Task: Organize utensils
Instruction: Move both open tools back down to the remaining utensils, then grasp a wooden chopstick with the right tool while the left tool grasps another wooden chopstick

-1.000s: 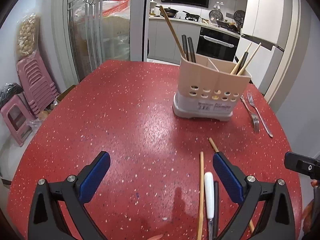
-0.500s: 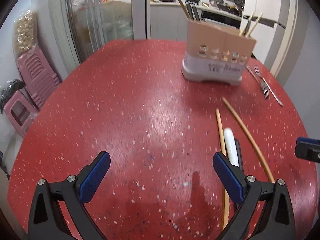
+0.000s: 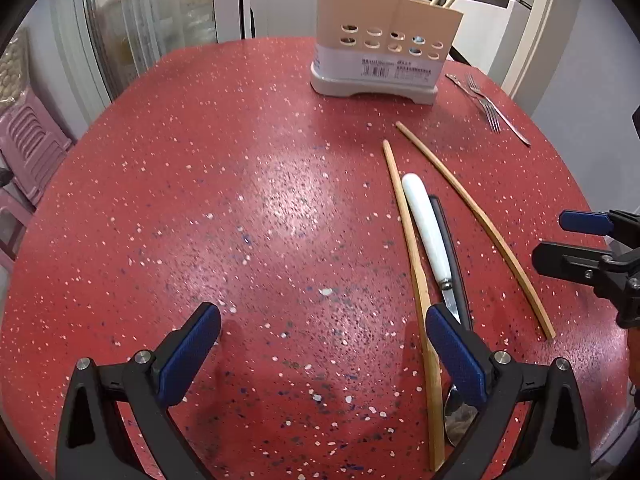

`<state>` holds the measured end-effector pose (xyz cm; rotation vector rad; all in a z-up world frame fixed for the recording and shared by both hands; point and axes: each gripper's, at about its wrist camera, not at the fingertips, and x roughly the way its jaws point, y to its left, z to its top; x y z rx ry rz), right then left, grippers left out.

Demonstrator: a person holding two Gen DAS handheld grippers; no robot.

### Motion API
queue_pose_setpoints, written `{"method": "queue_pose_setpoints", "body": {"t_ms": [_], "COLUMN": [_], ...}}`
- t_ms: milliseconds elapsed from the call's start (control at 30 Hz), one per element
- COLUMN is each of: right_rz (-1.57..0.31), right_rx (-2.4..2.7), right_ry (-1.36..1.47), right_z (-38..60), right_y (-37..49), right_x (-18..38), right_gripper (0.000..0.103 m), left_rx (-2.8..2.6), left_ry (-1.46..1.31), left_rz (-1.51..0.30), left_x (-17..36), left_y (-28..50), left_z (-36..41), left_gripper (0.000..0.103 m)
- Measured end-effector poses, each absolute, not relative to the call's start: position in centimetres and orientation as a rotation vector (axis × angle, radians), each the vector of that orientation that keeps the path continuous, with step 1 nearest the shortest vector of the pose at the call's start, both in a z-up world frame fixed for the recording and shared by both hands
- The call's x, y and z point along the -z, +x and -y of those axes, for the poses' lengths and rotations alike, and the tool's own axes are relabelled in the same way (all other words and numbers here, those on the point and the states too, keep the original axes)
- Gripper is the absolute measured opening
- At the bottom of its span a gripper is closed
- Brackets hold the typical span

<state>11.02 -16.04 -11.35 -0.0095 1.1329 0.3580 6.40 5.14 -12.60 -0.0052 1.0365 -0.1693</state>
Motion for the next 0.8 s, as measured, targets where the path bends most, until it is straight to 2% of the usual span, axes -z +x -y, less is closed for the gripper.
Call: {"method": "queue_pose_setpoints", "body": {"t_ms": [500,700,800], "right_rz": [-1.175,-1.199,-1.198], "right_rx": [-0.299,-0.292,-0.301], "right_ry": [-0.157,-0.189,-0.197], "right_z": [13.0,12.4,12.1], "right_y": [13.5,15.5,16.1], "right_x": [13.1,13.3,12.9], "right_gripper": [0.101,0.091,0.08], "left_rx": [0.172,0.143,0.138], "left_ry": [0.006,0.048,0.057], "left_rz": [-1.053,-1.057,-1.055], "left_x": [12.8,13.0,13.0], "left_y": [7.2,8.2,8.9], "left_z": [-4.5,-3.8,-3.5], "left_gripper": [0.103,0.103,0.103]}}
